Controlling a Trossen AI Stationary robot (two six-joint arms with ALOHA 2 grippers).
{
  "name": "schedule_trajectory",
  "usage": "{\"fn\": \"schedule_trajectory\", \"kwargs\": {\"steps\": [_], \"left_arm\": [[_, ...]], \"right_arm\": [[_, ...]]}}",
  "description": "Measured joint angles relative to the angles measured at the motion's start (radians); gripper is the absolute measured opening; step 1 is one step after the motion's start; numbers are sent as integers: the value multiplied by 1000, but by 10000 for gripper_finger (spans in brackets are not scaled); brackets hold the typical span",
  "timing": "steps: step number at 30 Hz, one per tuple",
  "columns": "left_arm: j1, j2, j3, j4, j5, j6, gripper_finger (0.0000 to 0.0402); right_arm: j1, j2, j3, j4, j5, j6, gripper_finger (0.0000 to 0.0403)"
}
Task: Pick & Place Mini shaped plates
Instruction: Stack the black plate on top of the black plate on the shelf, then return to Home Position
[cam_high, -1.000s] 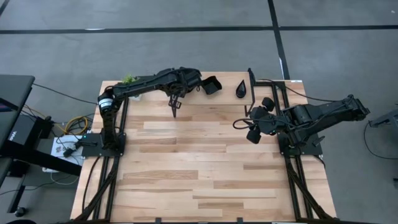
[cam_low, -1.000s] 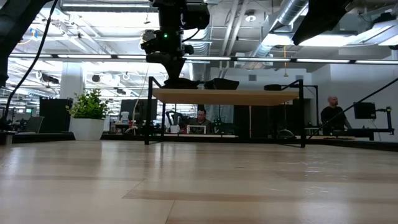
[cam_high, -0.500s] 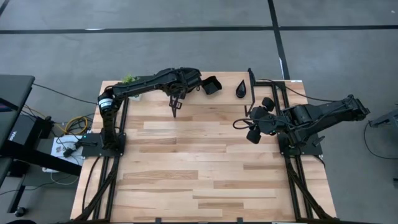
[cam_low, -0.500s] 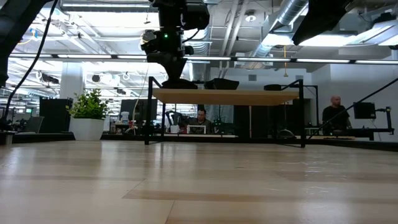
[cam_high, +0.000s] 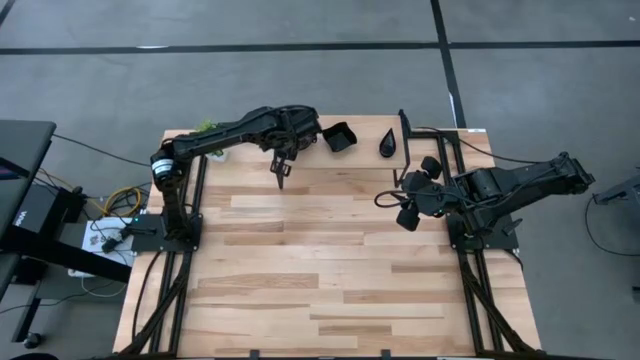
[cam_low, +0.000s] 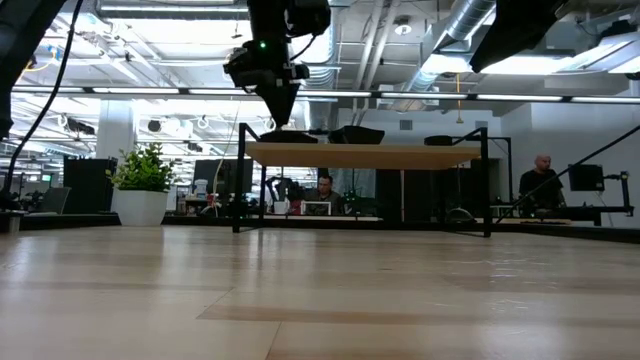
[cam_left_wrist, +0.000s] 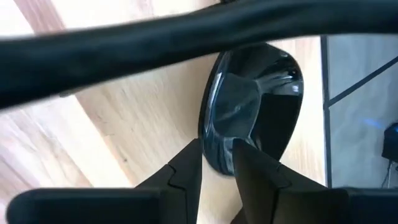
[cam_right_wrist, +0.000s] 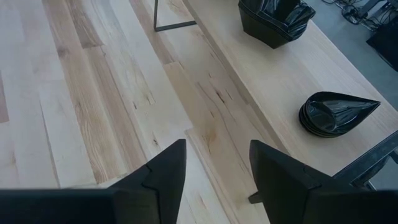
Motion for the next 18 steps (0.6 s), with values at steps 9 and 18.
{"fn": "schedule_trajectory", "kwargs": {"steps": [9, 18], "left_arm": [[-59, -63, -2, -21, 39, 24, 90], [-145, -207, -2, -132, -336, 321, 90]], "right_arm": [[0, 0, 0, 0, -1, 0, 171], [0, 0, 0, 22, -2, 0, 173]]}}
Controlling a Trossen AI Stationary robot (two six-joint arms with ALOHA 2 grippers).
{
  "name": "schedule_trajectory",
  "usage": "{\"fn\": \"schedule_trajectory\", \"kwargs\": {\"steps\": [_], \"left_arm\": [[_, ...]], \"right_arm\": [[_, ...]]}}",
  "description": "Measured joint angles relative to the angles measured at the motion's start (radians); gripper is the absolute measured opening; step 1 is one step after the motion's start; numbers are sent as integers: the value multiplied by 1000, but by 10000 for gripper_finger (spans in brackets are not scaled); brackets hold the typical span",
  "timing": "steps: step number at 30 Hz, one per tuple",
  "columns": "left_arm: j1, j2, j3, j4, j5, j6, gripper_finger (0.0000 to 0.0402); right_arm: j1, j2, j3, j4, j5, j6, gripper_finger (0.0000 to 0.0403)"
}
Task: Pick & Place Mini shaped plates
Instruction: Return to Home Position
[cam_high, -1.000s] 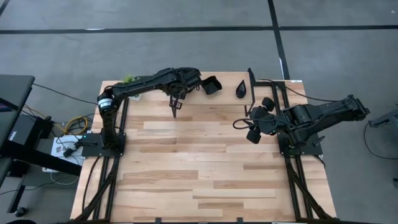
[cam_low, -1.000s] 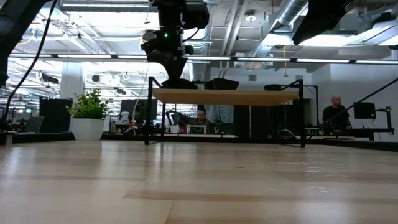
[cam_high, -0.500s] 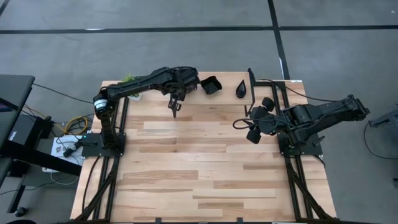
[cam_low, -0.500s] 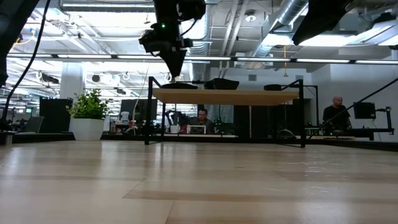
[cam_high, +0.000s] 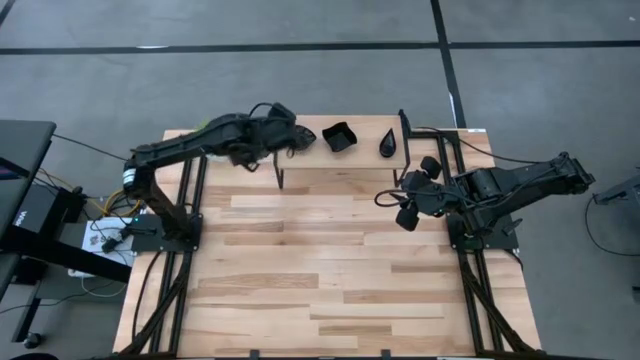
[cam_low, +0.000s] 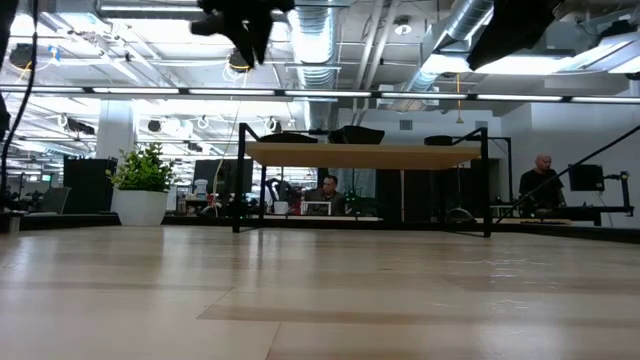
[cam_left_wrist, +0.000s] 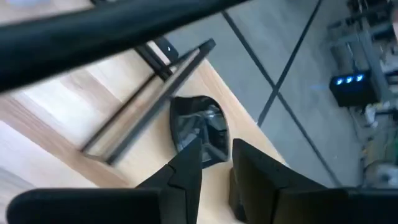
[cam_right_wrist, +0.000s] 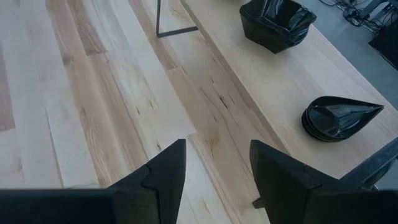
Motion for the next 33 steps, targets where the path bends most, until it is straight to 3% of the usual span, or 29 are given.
{"fn": "schedule_trajectory", "kwargs": {"steps": [6, 14, 21, 28, 33], "left_arm": [[-44, -79, -133, -66, -53, 42, 90], [-61, -297, -371, -39, -61, 49, 90], [-74, -524, -470, -32, -39, 265, 90], [-216, -661, -539, -24, -323, 438, 90], [-319, -642, -558, -20, -537, 600, 90]], "right_arm": [[0, 0, 0, 11, 0, 0, 171], [0, 0, 0, 14, 0, 0, 172], [0, 0, 0, 16, 0, 0, 172], [0, 0, 0, 16, 0, 0, 171], [-4, 0, 0, 38, 1, 0, 173]]}}
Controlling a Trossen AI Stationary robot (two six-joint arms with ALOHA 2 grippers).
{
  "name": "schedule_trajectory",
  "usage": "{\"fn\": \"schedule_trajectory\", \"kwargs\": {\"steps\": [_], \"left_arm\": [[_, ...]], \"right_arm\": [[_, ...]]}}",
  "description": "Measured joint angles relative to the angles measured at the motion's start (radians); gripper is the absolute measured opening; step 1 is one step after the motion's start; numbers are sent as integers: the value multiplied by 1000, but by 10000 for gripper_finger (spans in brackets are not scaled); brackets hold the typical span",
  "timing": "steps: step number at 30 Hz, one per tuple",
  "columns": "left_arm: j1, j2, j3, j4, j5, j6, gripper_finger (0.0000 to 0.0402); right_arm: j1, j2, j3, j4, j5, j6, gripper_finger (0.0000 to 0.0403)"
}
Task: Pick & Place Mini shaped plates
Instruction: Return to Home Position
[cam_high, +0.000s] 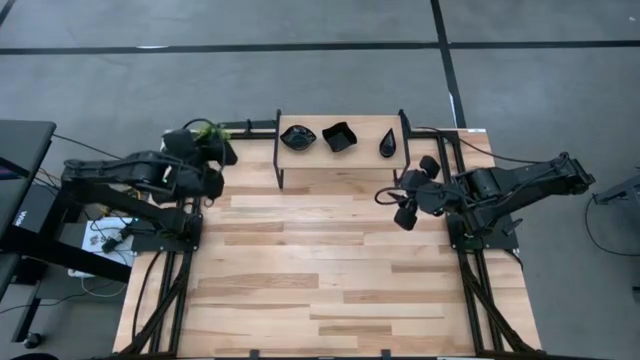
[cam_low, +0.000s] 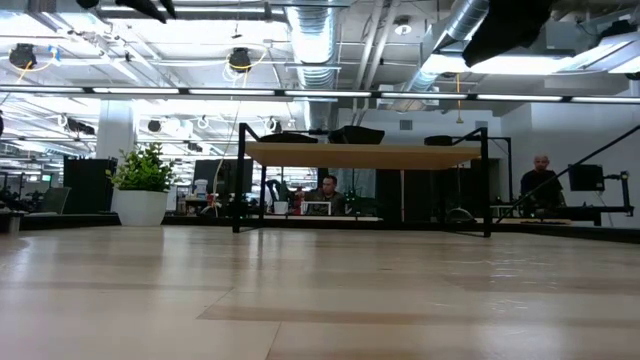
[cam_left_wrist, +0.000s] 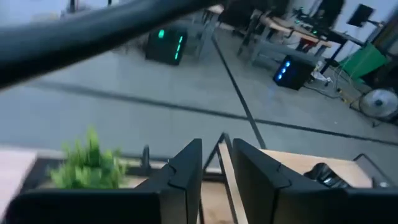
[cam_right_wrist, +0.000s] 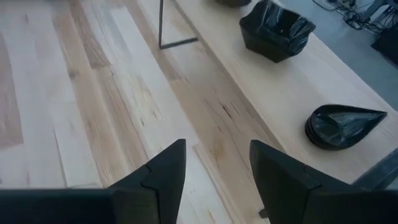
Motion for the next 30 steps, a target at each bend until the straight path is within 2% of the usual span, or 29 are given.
{"fn": "schedule_trajectory", "kwargs": {"steps": [4, 9, 12, 14, 17, 19, 20, 22, 23, 25, 30], "left_arm": [[-34, 26, 0, 0, -32, 59, 90], [-111, 14, 0, -1, -77, 80, 90], [-179, -9, 1, 0, -68, 48, 90], [-214, -21, 1, -2, -37, 67, 90], [-227, -38, 1, 3, 18, 178, 90], [-228, -40, 1, 55, 89, 88, 90], [-226, -37, 1, 72, 66, 71, 90], [-218, -19, 1, 80, 42, 199, 90], [-217, -15, 1, 105, 75, 281, 90], [-214, -13, 0, 197, 218, 419, 90], [-204, -16, 0, 590, 588, 826, 90]], "right_arm": [[2, -30, -1, 85, -40, -31, 173], [11, -170, 0, 213, -291, -152, 171], [11, -239, 0, 202, -384, -180, 173], [11, -278, 0, 201, -390, -182, 173], [11, -318, 0, 199, -391, -182, 172], [11, -343, 0, 198, -391, -182, 171], [11, -355, 0, 197, -391, -172, 171], [11, -374, 0, 205, -391, -150, 172], [11, -384, 1, 210, -390, -152, 173], [11, -395, 0, 208, -391, -153, 174], [11, -426, 0, 227, -394, -155, 171]]}}
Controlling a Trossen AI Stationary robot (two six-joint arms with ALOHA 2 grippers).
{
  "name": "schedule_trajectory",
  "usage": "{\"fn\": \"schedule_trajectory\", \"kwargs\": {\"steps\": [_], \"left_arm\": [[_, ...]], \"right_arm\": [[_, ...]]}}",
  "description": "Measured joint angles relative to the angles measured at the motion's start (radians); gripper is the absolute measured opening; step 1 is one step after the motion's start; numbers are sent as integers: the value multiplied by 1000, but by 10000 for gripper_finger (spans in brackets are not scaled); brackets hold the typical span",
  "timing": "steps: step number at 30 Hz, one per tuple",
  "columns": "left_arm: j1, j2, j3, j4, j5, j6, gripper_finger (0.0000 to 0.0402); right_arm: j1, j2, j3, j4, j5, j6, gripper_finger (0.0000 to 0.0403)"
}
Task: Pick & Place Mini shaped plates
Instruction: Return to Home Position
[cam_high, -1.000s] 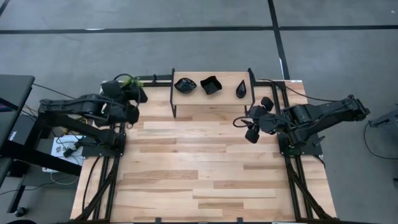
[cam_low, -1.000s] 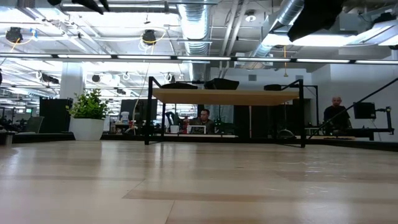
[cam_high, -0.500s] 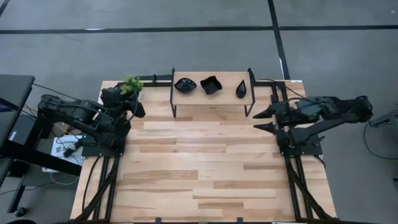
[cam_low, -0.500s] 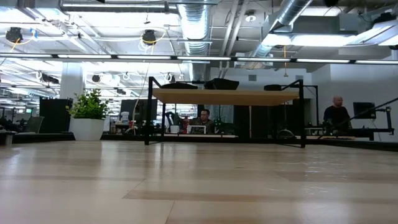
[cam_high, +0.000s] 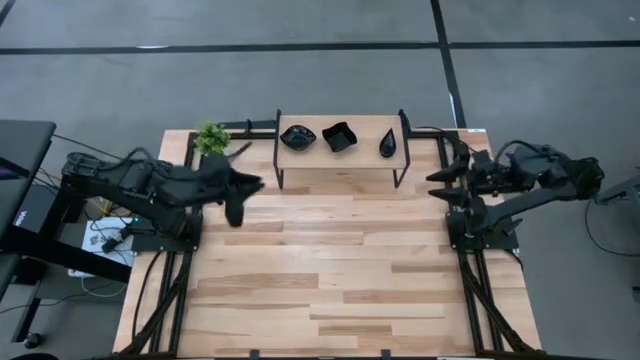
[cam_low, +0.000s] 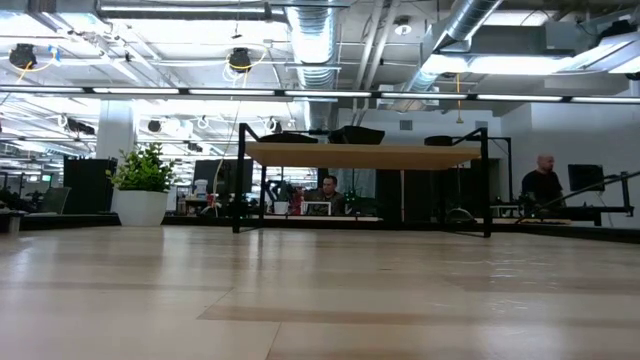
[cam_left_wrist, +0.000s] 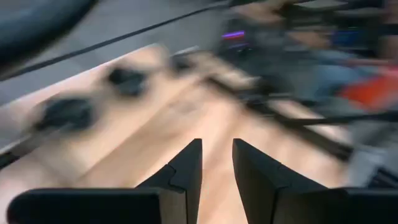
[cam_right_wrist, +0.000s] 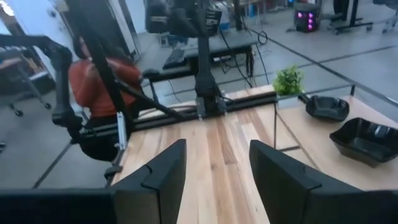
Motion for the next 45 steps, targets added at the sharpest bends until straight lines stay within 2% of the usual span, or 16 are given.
{"fn": "schedule_trajectory", "kwargs": {"steps": [3, 6, 13, 16, 18, 24, 27, 30, 33, 39, 42, 45], "left_arm": [[24, -8, 1, 197, 244, 227, 90], [53, -34, 1, 274, 468, 345, 90], [98, -181, 1, 305, 660, 547, 90], [104, -253, -11, 339, 737, 577, 90], [103, -303, -65, 379, 748, 574, 90], [104, -424, -365, 580, 745, 553, 90], [105, -522, -469, 666, 746, 549, 90], [106, -607, -569, 701, 684, 537, 90], [106, -671, -659, 698, 612, 500, 90], [132, -717, -808, 825, 577, 476, 90], [177, -720, -862, 874, 592, 456, 90], [248, -722, -915, 919, 652, 418, 90]], "right_arm": [[0, -15, 0, 4, -23, -3, 172], [0, -22, 0, 0, -87, -3, 173], [0, -59, 0, 15, -236, 4, 171], [0, -85, 0, 28, -266, 25, 171], [0, -101, 0, 36, -281, 27, 173], [0, -133, 0, 10, -309, 26, 172], [0, -154, -3, -20, -340, 26, 171], [0, -187, -37, 12, -342, 26, 172], [0, -239, -125, 88, -344, 24, 173], [0, -372, -369, 307, -367, 26, 171], [-1, -443, -461, 353, -364, 34, 172], [-3, -507, -535, 388, -338, 55, 174]]}}
